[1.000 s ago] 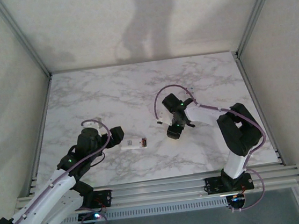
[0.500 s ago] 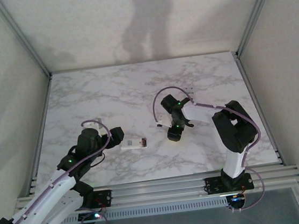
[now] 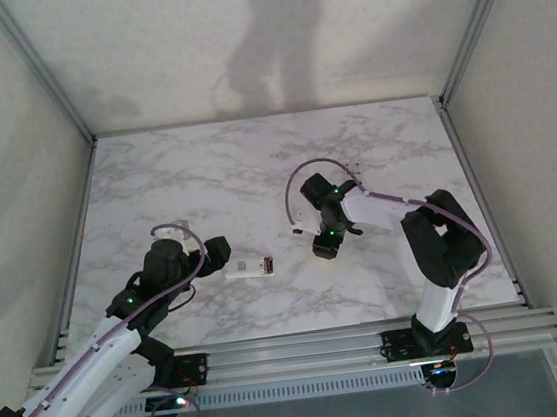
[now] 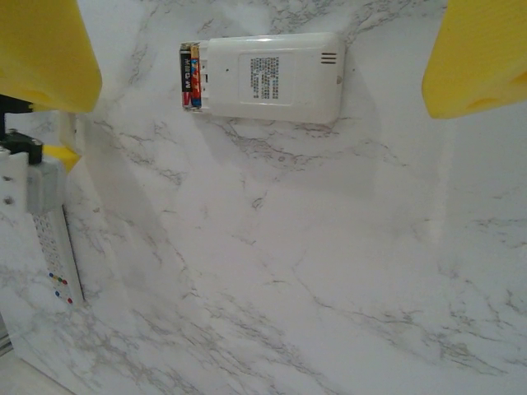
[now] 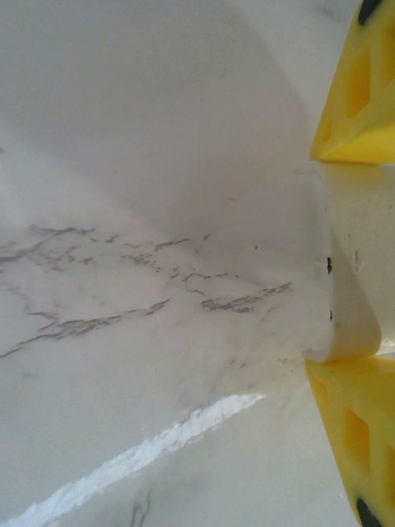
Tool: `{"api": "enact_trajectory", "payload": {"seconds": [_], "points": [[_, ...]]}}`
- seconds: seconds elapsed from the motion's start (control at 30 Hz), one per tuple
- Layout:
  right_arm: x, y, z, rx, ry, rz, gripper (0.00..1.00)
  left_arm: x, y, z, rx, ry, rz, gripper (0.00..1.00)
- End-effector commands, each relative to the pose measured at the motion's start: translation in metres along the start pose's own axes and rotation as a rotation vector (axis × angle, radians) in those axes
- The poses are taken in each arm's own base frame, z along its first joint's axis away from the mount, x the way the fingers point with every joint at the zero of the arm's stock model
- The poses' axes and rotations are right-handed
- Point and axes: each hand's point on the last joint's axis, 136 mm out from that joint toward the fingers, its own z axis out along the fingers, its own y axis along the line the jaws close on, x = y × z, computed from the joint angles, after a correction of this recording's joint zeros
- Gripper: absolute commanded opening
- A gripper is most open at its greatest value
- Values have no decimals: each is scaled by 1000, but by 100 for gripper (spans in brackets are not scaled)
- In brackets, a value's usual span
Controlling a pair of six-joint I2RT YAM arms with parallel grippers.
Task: Load the batteries into the remote control
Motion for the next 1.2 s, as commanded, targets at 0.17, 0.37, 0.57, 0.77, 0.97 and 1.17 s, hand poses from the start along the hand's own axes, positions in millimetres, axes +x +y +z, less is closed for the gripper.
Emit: {"api": "enact_trajectory", "payload": {"seconds": [0.17, 0.37, 0.57, 0.77, 0.97, 1.17], "points": [[-56, 45, -49, -2, -207, -112, 56, -3, -2, 0, 2, -22, -21, 99], [-98, 91, -52, -23, -306, -235, 56, -5, 0, -3, -11, -28, -28, 99], [-119, 110, -35, -47, -315, -295, 56, -7, 5, -6, -37, -42, -39, 99], [-132, 110, -20, -50, -309, -313, 56, -13, 13, -8, -82, -73, -60, 99], [-143, 107, -16, -47, -314, -311, 57, -20, 18, -10, -90, -101, -98, 99], [-146, 109, -6, -72, -298, -288, 57, -21, 27, -11, -97, -108, -131, 99]]}}
